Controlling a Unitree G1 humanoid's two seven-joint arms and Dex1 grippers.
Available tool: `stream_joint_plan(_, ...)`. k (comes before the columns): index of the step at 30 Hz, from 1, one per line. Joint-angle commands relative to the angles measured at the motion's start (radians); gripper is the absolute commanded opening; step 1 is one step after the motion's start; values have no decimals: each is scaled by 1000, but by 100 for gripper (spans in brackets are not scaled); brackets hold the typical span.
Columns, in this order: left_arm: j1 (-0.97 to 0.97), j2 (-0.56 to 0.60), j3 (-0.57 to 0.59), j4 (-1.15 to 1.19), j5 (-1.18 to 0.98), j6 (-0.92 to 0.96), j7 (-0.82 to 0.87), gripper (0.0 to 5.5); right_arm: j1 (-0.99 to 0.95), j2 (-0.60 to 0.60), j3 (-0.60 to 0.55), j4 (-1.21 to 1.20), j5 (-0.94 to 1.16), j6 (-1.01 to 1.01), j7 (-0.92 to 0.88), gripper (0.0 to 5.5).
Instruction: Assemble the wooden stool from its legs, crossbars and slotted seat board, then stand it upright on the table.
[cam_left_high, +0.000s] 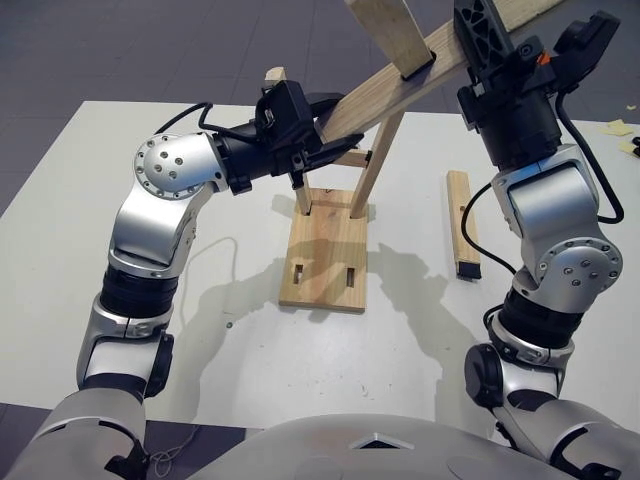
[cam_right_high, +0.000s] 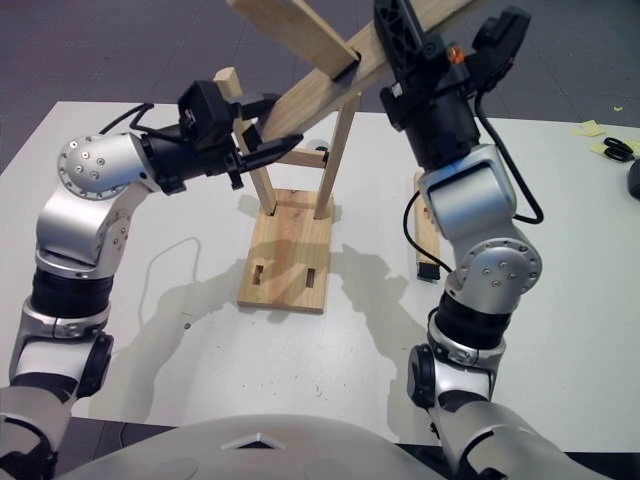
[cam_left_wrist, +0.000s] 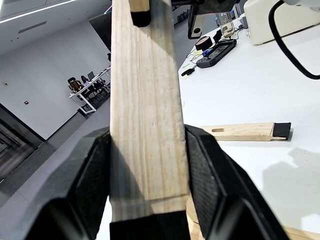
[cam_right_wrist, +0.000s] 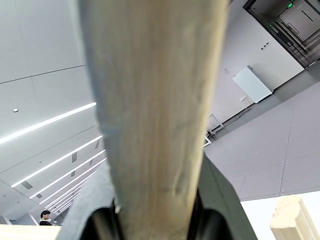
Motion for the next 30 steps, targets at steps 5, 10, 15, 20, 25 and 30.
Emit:
stream_joint_plan(5,18,88,230,-127,-351,338,-37,318,17,-36,-38,-1,-4,-17,-14,103)
stream_joint_plan(10,145,296,386,-58,-408,463,-86,402,177,-112,-102,-39,146,43,10,103)
stream_joint_plan(15,489,446,217,-50,-86,239,-98,484,309,-197,-107,-53,228,102,96,102)
stream_joint_plan(20,672,396,47,6,159,17,-10,540,354,-310,-118,-44,231,152,162,102)
stream_joint_plan(25,695,236,-14,-7,208,-12,117,540,339,-381,-127,11,256,175,195,102)
stream_joint_plan(30,696,90,-130,-162,211,97,187,540,365,-453,-119,67,178,209,225,102)
